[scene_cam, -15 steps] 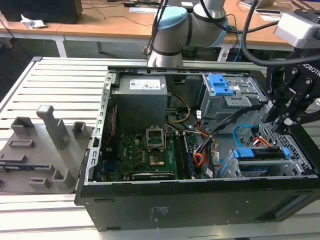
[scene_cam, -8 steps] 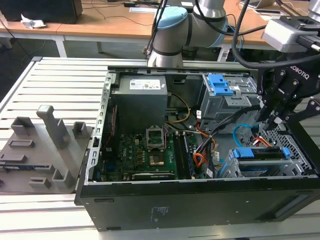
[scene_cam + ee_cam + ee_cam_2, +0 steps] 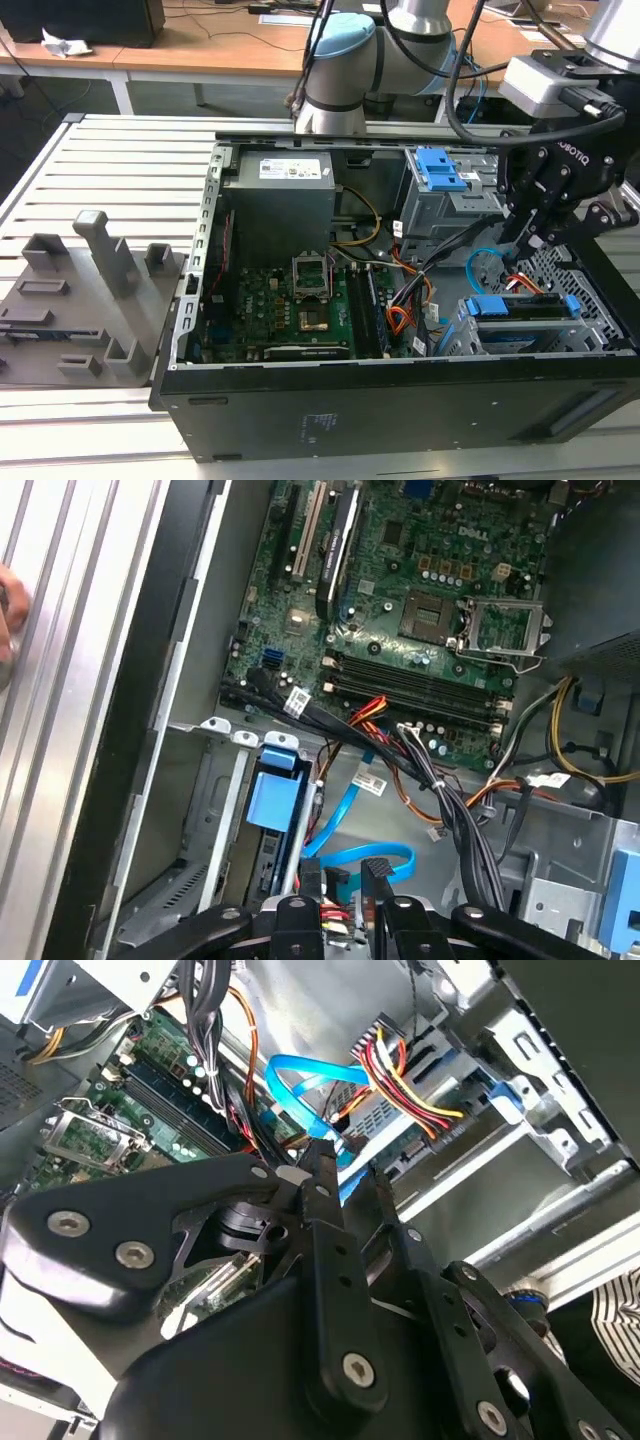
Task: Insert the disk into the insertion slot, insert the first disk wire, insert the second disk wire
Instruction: 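Insert the second disk wire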
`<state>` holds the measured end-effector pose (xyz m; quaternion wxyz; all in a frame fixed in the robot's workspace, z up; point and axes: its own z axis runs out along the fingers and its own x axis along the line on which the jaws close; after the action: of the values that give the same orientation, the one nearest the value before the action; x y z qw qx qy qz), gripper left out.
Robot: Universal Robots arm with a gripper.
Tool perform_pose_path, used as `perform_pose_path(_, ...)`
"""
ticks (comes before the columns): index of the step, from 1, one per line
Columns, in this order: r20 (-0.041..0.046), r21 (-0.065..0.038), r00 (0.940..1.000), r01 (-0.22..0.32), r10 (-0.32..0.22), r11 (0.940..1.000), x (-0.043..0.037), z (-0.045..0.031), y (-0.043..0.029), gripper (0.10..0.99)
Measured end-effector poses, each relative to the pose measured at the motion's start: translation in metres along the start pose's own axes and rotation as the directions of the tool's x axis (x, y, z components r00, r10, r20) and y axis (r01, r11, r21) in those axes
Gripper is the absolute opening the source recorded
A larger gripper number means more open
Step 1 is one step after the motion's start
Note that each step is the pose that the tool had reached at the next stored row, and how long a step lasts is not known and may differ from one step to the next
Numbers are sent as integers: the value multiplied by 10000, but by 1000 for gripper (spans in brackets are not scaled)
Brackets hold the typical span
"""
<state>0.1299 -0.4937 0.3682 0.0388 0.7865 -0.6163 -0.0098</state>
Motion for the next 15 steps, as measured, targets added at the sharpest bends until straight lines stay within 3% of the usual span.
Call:
perform_pose_path(4,-42,-2,9998,180,-180,9998,-12,98,2,302)
perform_pose_path(6,-176,-29,9991,382,-382,9993,-12,123,1,302)
perform_pose_path(8,-185,-31,9991,382,-382,9993,-12,124,0,286)
perform_pose_path(10,-192,-33,9991,382,-382,9993,-12,123,0,165)
perform_pose_path(14,-210,-38,9991,381,-381,9993,1,124,4,165)
perform_pose_path(15,-210,-38,9991,381,-381,9993,61,128,18,165)
